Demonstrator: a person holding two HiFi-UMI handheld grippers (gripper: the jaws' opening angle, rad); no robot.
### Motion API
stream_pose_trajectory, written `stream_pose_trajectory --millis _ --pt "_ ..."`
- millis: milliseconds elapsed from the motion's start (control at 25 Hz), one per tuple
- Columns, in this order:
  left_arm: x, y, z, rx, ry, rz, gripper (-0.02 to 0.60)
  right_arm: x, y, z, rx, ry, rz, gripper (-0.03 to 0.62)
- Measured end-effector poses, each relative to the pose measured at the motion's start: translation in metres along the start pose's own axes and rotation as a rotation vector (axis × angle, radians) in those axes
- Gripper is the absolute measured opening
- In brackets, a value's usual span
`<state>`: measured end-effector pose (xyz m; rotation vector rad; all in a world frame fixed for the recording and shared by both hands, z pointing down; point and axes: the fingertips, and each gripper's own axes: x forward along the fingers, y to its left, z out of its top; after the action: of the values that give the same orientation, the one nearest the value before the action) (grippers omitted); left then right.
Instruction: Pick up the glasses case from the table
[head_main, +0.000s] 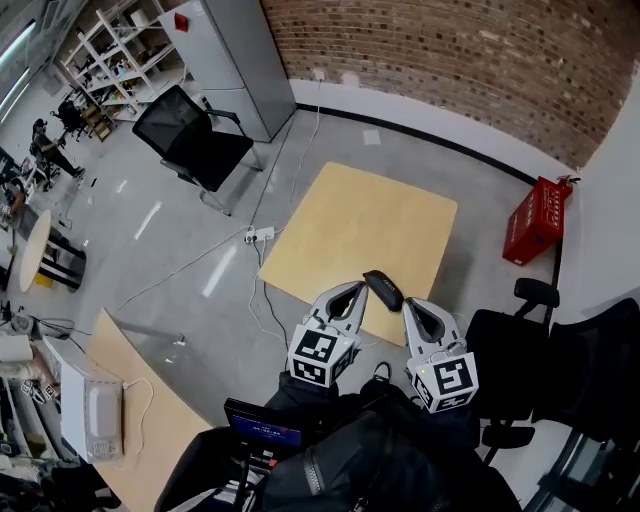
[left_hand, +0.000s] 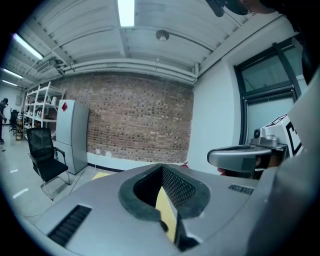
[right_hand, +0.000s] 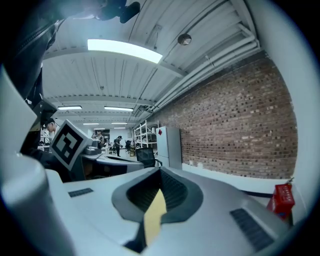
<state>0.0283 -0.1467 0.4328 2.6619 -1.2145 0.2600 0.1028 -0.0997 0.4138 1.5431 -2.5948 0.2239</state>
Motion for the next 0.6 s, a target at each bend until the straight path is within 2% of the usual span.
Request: stream_pose_trajectory --millis 280,600 --pt "0.035 0.006 -0.005 -0.001 0.039 0.029 0.0 0.018 -0.037 -0.014 0.034 0.033 0.019 0.003" --pt "0.052 0.024 -0.025 -0.046 0.094 0.062 0.0 0.047 -0.047 -0.037 0.076 0.1 0.071 0.003"
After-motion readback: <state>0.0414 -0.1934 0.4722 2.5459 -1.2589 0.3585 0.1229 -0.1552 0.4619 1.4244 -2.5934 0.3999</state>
